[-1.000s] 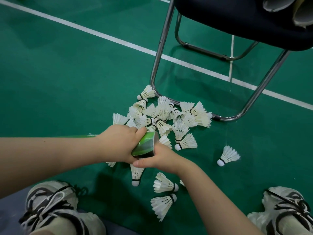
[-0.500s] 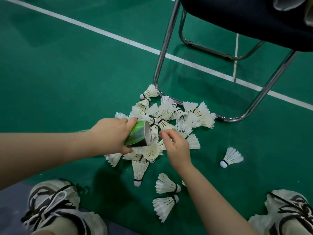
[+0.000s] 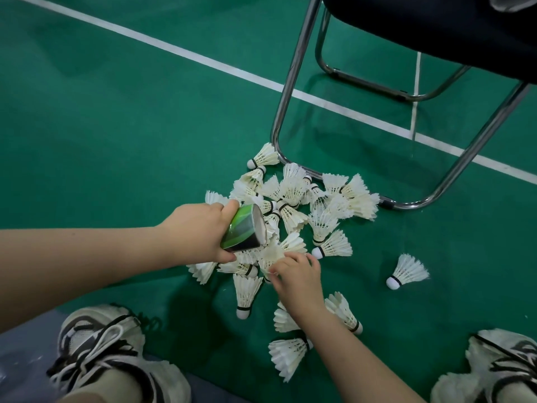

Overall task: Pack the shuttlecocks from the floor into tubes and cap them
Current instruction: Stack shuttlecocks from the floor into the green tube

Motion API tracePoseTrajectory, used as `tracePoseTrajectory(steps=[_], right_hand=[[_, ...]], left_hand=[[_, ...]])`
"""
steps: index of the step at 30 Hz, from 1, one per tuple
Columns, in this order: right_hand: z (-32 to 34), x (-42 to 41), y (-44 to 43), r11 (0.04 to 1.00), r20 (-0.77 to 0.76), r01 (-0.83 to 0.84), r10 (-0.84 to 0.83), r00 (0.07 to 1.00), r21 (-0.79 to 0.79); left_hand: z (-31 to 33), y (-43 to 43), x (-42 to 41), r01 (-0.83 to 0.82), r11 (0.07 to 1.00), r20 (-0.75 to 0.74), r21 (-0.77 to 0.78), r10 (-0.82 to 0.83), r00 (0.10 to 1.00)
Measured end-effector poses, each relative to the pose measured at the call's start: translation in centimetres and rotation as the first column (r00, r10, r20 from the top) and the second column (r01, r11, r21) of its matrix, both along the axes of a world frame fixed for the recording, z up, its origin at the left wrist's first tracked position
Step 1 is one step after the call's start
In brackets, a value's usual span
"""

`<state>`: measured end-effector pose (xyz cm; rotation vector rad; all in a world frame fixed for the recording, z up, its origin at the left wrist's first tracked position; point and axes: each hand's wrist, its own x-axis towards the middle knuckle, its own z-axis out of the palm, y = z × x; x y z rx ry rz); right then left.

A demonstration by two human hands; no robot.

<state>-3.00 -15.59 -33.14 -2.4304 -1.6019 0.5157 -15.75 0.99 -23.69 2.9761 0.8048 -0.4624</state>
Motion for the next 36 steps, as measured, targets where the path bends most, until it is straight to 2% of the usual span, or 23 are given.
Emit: tracePoseTrajectory(steps=[2, 4, 7, 12, 15, 17, 20, 23, 28, 32, 36], right_hand=[[0.2, 0.5, -0.1, 0.993, -0.03, 0.093, -0.092, 0.995, 0.066], [0.9, 1.2, 0.0, 0.955, -0.159, 0.265, -0.244, 0.957, 0.132], [2.2, 2.3, -0.1, 0.783, -0.47, 0.581, -0.437, 0.767, 0.222], [4.0, 3.6, 0.1, 0.535, -0.706, 0.799, -0.453, 0.544, 0.273], [5.9, 3.2, 0.7, 0.411, -0.797, 0.853, -0.368, 0.479, 0.322], [7.1, 2.5, 1.3, 0.468, -0.827, 0.818, -0.269, 0.494, 0.336], [7.9, 1.0, 2.1, 0.711, -0.8, 0.62, -0.136, 0.584, 0.331], [7.7, 0.2, 2.6, 0.847, -0.756, 0.438, -0.069, 0.651, 0.3], [8.4, 1.0, 3.1, 0.95, -0.829, 0.254, 0.011, 0.559, 0.184], [9.7, 1.9, 3.3, 0.992, -0.909, 0.067, 0.068, 0.411, 0.105], [10.0, 1.8, 4.0, 0.996, -0.897, -0.09, 0.026, 0.441, -0.015]], left_hand=[[0.0, 0.0, 0.2, 0.002, 1.0, 0.004, -0.005, -0.002, 1.0], [0.0, 0.1, 0.3, 0.001, 1.0, 0.012, -0.005, -0.001, 1.0], [0.2, 0.1, 0.6, 0.007, 1.0, 0.015, 0.004, -0.007, 1.0], [0.3, -0.6, 0.8, 0.019, 1.0, -0.002, 0.01, -0.019, 1.0], [0.3, -1.3, 1.0, 0.009, 1.0, -0.016, -0.014, -0.009, 1.0], [0.4, -1.7, 1.3, -0.004, 0.999, -0.02, -0.035, 0.003, 1.0], [0.7, -2.1, 1.7, -0.011, 0.999, -0.012, -0.047, 0.011, 1.0], [1.0, -2.1, 2.0, -0.008, 0.999, 0.004, -0.038, 0.009, 1.0], [1.4, -1.7, 1.8, -0.002, 1.0, 0.026, -0.028, 0.003, 1.0], [1.5, -1.5, 1.7, 0.029, 1.0, 0.029, -0.01, -0.029, 0.999], [1.4, -1.9, 1.8, 0.119, 0.991, 0.017, 0.056, -0.12, 0.993]])
